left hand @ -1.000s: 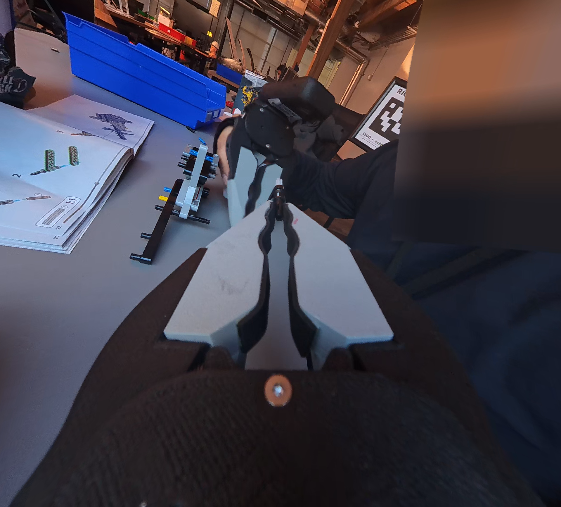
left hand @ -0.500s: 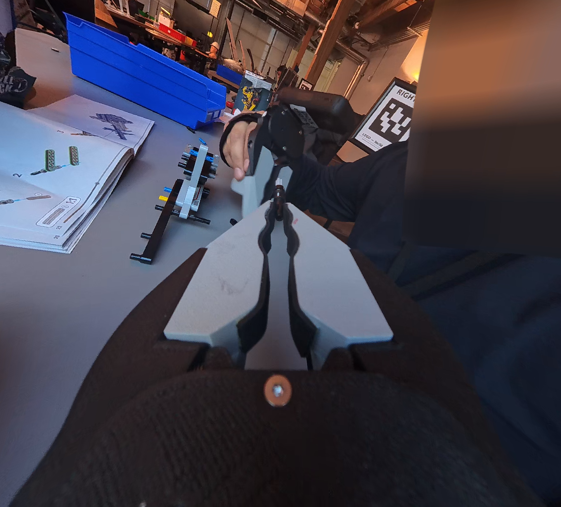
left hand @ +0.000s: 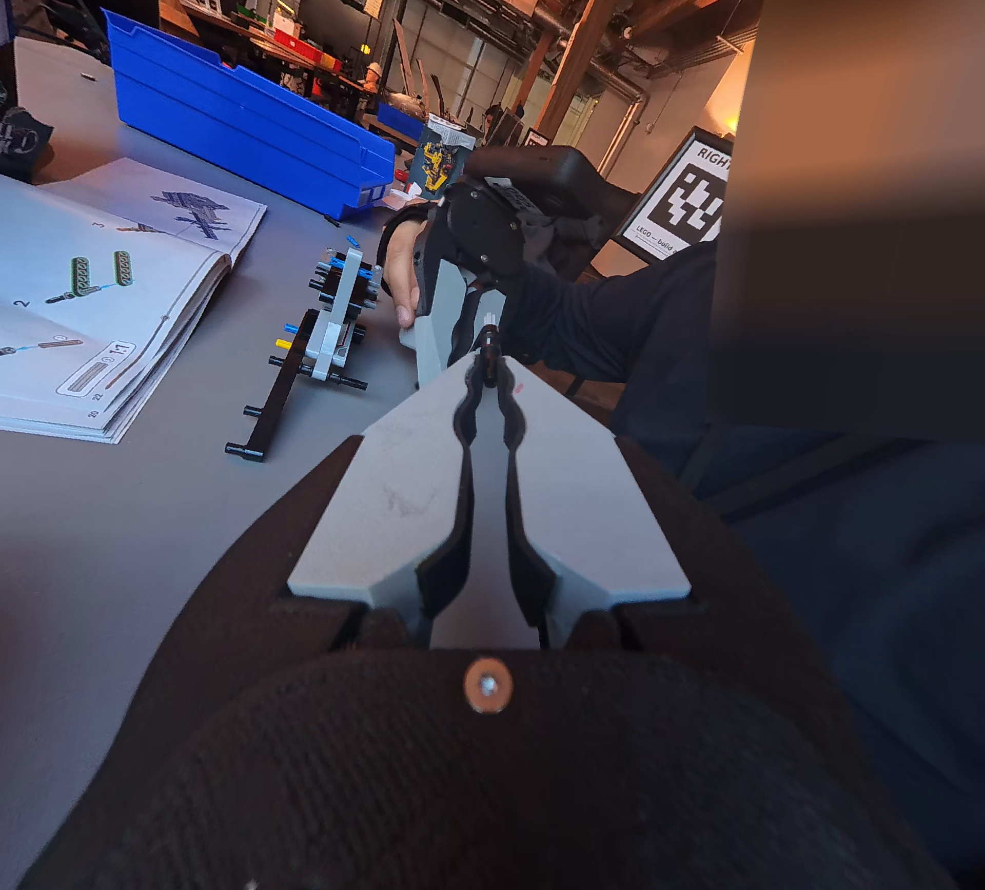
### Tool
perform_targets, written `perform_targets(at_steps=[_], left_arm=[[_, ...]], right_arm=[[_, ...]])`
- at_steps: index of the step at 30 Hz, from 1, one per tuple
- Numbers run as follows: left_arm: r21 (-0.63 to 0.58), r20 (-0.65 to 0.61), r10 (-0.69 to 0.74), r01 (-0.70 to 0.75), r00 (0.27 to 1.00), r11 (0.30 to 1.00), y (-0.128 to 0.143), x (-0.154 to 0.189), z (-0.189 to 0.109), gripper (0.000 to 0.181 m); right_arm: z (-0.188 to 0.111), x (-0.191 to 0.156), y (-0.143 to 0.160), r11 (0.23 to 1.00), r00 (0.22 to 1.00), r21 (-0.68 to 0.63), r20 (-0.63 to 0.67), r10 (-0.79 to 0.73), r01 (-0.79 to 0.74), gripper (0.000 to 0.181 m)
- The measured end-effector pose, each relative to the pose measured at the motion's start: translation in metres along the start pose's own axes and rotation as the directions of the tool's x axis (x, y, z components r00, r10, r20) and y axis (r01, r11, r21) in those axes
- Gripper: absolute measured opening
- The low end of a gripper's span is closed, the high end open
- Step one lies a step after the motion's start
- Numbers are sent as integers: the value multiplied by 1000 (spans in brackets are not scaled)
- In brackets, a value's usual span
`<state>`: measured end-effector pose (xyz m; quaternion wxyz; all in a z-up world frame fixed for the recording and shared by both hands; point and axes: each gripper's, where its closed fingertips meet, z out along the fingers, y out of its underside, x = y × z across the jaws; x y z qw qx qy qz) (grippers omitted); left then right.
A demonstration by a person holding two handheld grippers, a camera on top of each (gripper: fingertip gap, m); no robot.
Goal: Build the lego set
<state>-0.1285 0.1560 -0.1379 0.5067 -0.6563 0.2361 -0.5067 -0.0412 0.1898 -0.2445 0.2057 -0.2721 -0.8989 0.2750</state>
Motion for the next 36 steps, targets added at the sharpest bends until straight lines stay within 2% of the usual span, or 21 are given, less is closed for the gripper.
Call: perform_targets(at_steps=[1,7,19,21,24,27,31,36], left_arm=[[1,0,0,0,1000,1000,0,0,0,3],[4,0,2,-2,1000,1000,0,0,0,3],[-3,2,-1,1,1000,1000,1,0,0,3],[-5,2,-1,1,1000,1000,1,0,1,3],[-3,5,4,-4,1000,1000,1,0,1,3],[40,9,24,-25,1000,999,-5,0,1,3],[91,64,48,-54,997,994,-12,-6,0,3],[144,90,52,-65,995,987,-20,-9,-5,3]], right_arm=[[0,0,0,1000,1000,0,0,1,-1,4],[0,-1,-2,1000,999,12,26,26,-26,15],[3,-5,-6,994,991,27,94,99,-102,5],[4,-1,-6,996,993,15,70,90,-92,5],[-1,8,-25,982,990,127,59,132,-138,4],[-15,32,-52,926,972,302,12,236,-229,4],[-40,68,-86,801,930,543,-92,357,-254,3],[-53,91,-109,630,876,706,-30,482,-323,4]])
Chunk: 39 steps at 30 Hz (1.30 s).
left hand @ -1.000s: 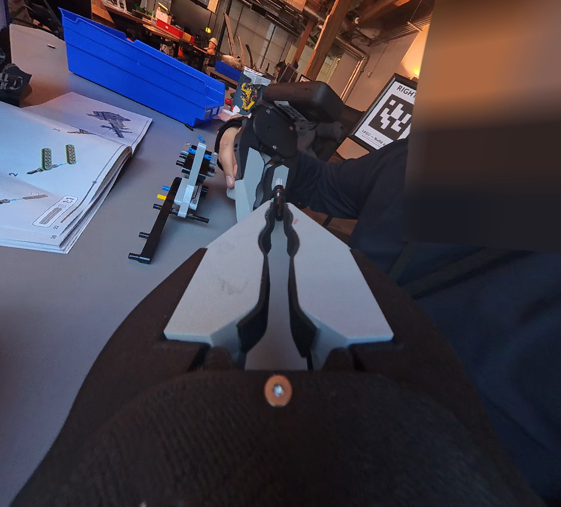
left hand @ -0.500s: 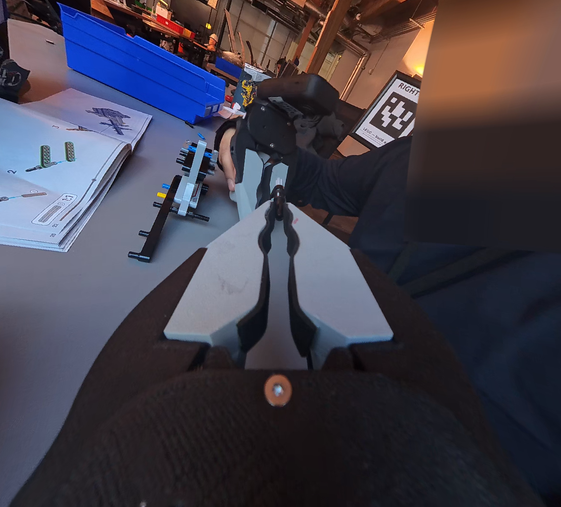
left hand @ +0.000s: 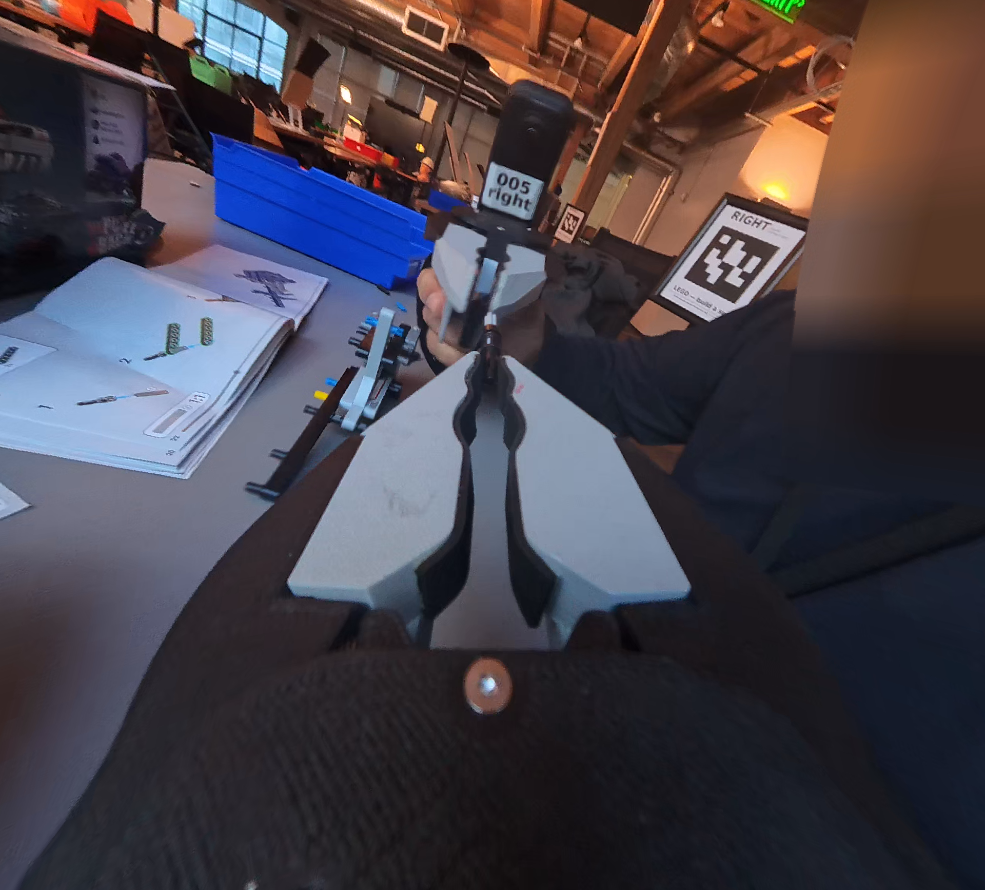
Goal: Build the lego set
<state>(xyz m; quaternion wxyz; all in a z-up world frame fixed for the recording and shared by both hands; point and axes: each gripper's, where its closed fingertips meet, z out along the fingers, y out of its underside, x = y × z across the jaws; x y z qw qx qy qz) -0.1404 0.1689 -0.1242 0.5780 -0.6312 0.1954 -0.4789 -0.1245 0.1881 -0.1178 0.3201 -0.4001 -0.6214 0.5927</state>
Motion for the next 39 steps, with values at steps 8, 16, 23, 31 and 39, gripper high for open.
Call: perform_targets(at_steps=[8,16,23,31,39], left_arm=[[50,6,23,-23,1000,999,-7,0,-4,2],[82,-10,11,-10,1000,997,-12,1,-7,3],[82,-8,16,-15,1000,997,-12,1,-7,3],[78,-3,27,-26,1000,997,-11,1,-6,3],[53,-3,39,-38,999,998,-7,3,-3,3]], right_arm=[[12,-5,-18,993,998,106,38,49,-53,4],[13,0,-12,994,999,98,13,48,-49,4],[14,-2,-10,994,998,98,28,55,-57,4],[18,-3,-8,995,998,88,30,49,-51,4],[21,-6,-2,998,999,49,33,23,-25,4]])
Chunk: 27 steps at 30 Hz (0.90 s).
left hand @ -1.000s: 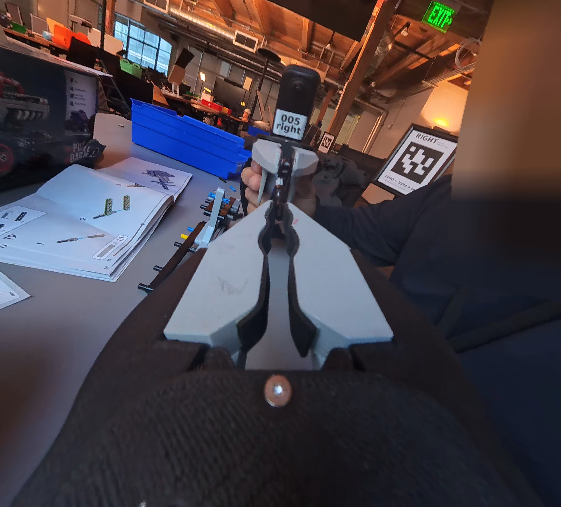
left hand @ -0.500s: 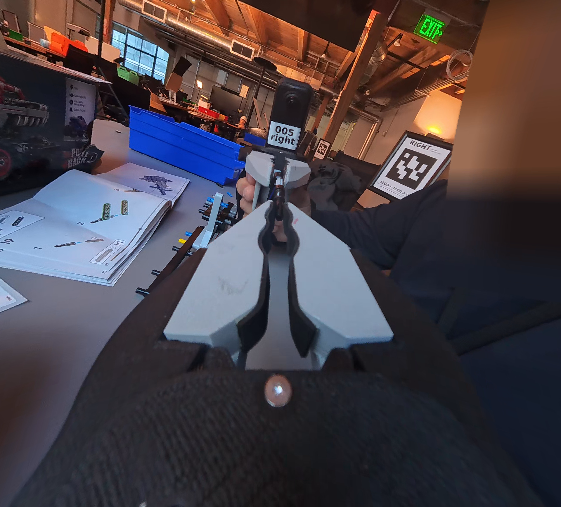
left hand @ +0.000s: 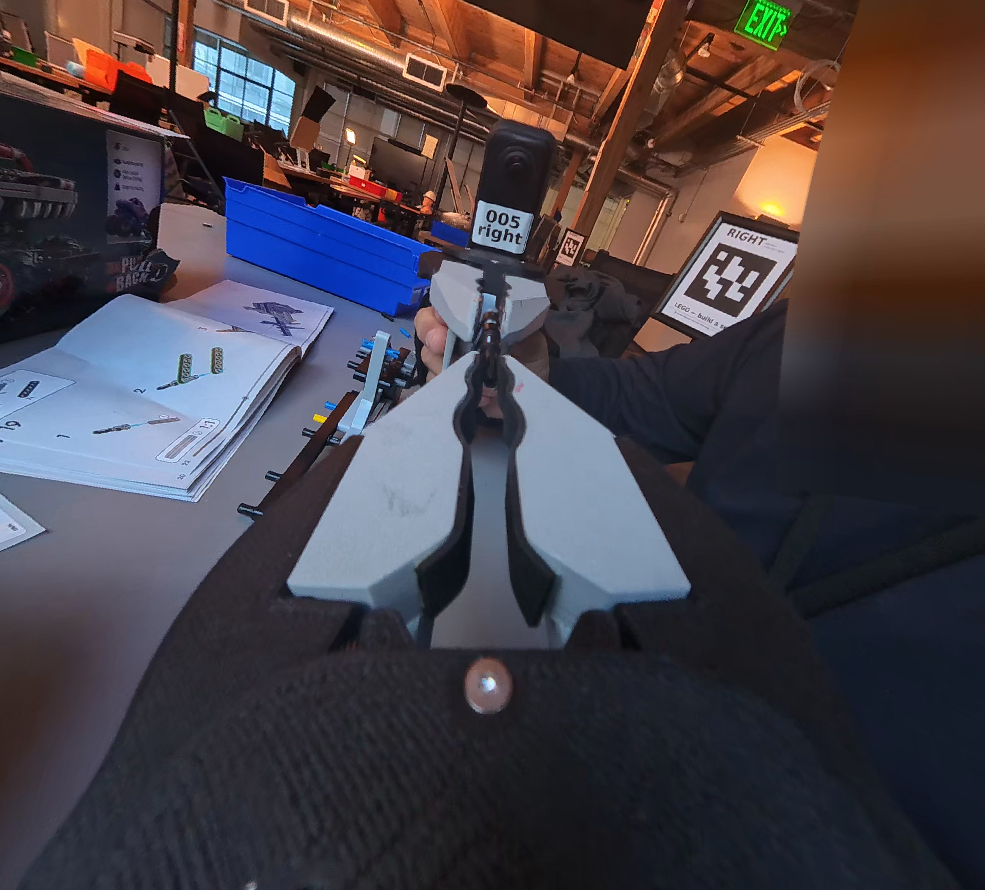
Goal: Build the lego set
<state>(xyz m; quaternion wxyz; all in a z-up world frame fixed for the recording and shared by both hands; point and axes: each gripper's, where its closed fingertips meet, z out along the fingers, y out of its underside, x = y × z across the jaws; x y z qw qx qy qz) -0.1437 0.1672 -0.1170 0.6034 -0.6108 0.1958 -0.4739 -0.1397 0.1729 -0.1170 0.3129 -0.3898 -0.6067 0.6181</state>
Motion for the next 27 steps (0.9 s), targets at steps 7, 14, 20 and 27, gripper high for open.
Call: perform_targets(at_steps=[7,14,20,27], left_arm=[[-14,-4,4,-4,1000,1000,2,1,1,3],[-34,-23,0,-1,1000,999,5,4,4,3],[-47,-51,-20,18,998,999,7,7,5,3],[-59,-65,-49,45,997,997,9,7,7,2]], right_arm=[[0,-5,0,997,997,-23,-4,-72,72,10],[2,-4,4,996,997,-41,-10,-77,77,13],[2,-8,3,996,997,-38,11,-77,78,8],[3,-10,5,993,995,-54,10,-103,104,5]])
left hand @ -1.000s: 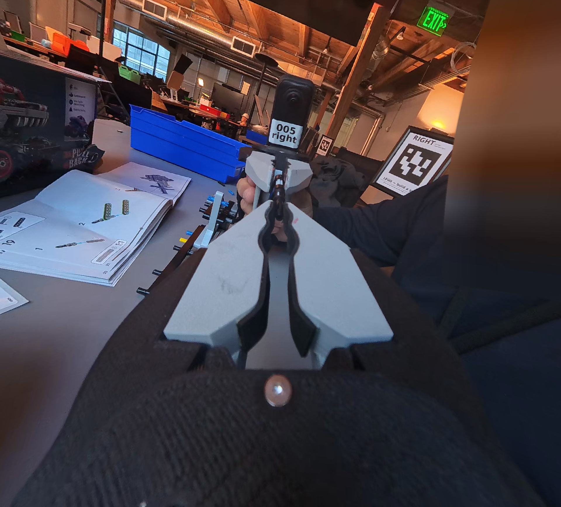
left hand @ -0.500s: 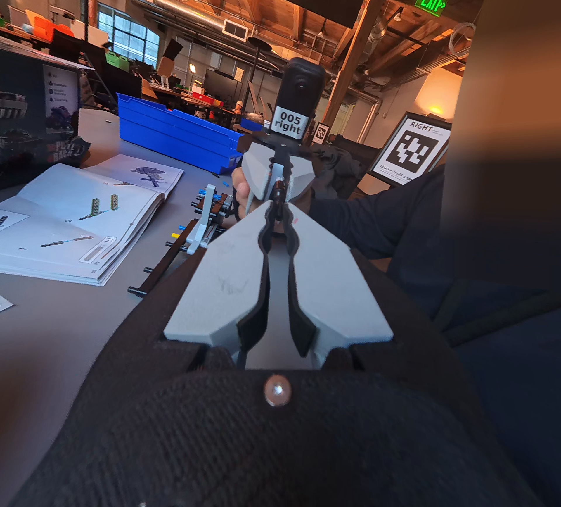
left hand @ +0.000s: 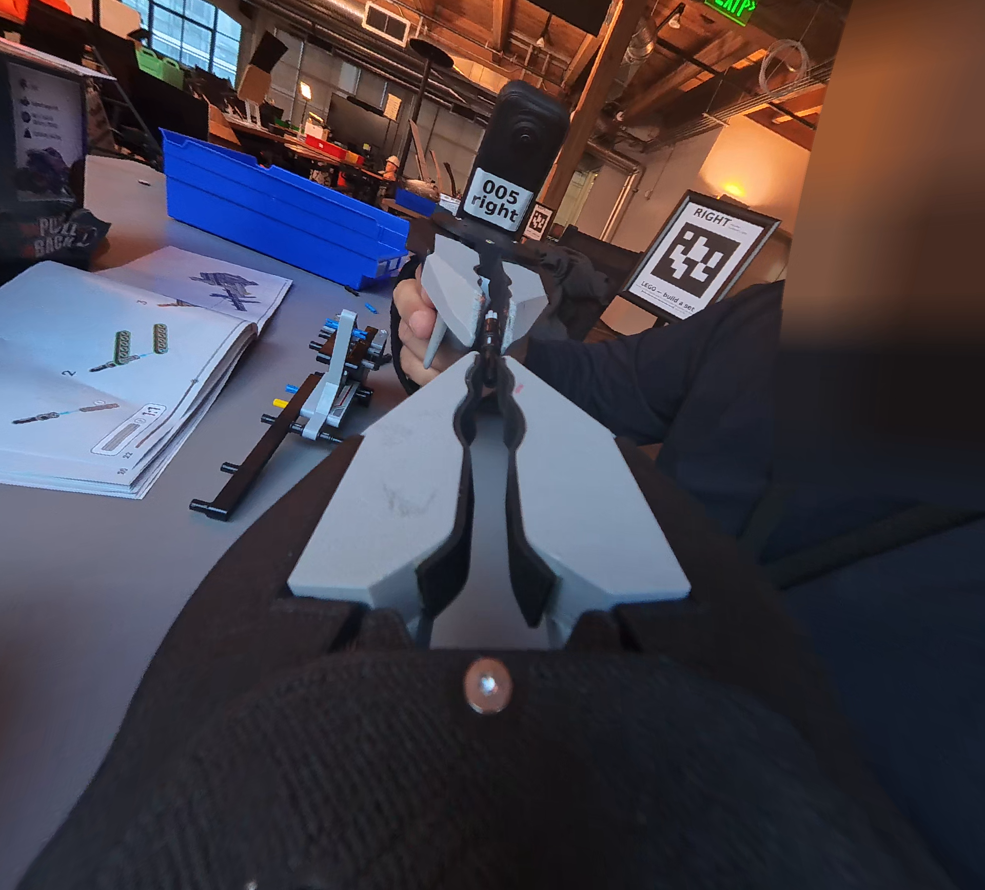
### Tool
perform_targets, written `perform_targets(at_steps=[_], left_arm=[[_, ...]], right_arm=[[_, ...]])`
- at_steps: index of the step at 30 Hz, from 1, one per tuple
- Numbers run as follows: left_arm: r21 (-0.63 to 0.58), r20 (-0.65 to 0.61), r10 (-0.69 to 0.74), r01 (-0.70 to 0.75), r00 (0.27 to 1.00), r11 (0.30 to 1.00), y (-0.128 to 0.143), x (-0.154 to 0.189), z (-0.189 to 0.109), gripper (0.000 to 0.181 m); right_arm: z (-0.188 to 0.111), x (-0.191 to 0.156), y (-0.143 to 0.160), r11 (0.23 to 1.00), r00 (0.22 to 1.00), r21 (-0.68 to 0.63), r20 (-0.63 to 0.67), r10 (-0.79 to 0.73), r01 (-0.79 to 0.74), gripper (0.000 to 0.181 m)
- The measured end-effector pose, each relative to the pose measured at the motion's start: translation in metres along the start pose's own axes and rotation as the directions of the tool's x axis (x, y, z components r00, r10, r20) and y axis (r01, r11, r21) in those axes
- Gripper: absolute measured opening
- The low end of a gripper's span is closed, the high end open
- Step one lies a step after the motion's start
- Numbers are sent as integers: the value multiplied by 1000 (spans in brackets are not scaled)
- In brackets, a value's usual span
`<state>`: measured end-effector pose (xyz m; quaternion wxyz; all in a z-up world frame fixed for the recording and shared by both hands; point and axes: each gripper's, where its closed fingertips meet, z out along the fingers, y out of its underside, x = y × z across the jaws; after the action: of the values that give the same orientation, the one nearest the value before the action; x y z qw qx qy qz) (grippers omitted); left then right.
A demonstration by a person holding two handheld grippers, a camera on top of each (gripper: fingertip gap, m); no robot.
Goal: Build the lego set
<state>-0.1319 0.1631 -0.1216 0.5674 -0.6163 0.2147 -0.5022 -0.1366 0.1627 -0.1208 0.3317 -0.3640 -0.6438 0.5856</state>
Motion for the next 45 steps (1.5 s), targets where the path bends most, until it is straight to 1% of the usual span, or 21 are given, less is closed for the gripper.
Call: perform_targets(at_steps=[8,11,13,15,16,18,19,20,22,24,26,27,28,30,33,36,39,42,45], left_arm=[[-4,3,14,-14,1000,1000,1,1,0,3],[5,5,24,-24,1000,1000,-1,1,-1,3],[18,3,4,-4,1000,1000,-3,0,-3,3],[33,3,-12,12,1000,999,-5,-2,-5,3],[39,3,-16,16,1000,999,-6,-2,-5,2],[44,1,-17,17,1000,999,-6,-2,-6,2],[44,-1,-17,17,1000,999,-6,-2,-6,2],[42,-2,-16,16,1000,999,-6,-2,-6,3],[34,-3,-18,18,1000,999,-5,-2,-5,3],[28,-3,-16,16,1000,999,-4,-1,-4,3],[22,-3,-18,18,1000,1000,-3,-2,-4,3],[19,-1,-19,19,1000,1000,-3,-2,-3,3],[17,0,-20,20,1000,1000,-3,-2,-3,3],[15,2,-20,20,1000,1000,-2,-2,-3,3],[13,4,-24,24,1000,1000,-2,-3,-3,3],[13,4,-25,25,1000,1000,-2,-3,-3,3],[11,2,-26,26,1000,1000,-2,-3,-2,3],[5,1,-26,26,1000,1000,-1,-3,-2,3],[1,0,-24,24,1000,1000,0,-2,-1,3]], right_arm=[[0,-2,1,999,998,5,37,53,-53,4],[-2,-1,1,999,998,-5,34,47,-47,18],[-9,0,1,1000,1000,-20,6,4,-4,27],[-26,1,-7,997,996,-13,-43,-79,78,29],[-40,1,-14,992,989,7,-83,-121,122,28],[-77,1,-26,982,966,33,-189,-175,184,25],[-98,6,-24,982,950,5,-252,-183,191,23],[-121,15,-15,982,925,-61,-330,-187,177,21],[-166,32,21,967,865,-236,-459,-201,100,22],[-201,38,68,922,841,-385,-513,-172,-46,25],[-223,35,109,858,832,-488,-535,-146,-163,27],[-229,34,123,832,829,-522,-539,-150,-189,27],[-234,33,134,809,828,-552,-537,-162,-200,27],[-242,37,145,780,820,-590,-541,-188,-210,26],[-241,44,144,788,838,-575,-524,-149,-220,29],[-236,46,145,787,870,-580,-478,-118,-211,25],[-232,46,147,782,888,-589,-448,-105,-204,15],[-228,43,147,781,889,-596,-441,-122,-188,4],[-220,35,146,781,889,-595,-443,-118,-192,4]])
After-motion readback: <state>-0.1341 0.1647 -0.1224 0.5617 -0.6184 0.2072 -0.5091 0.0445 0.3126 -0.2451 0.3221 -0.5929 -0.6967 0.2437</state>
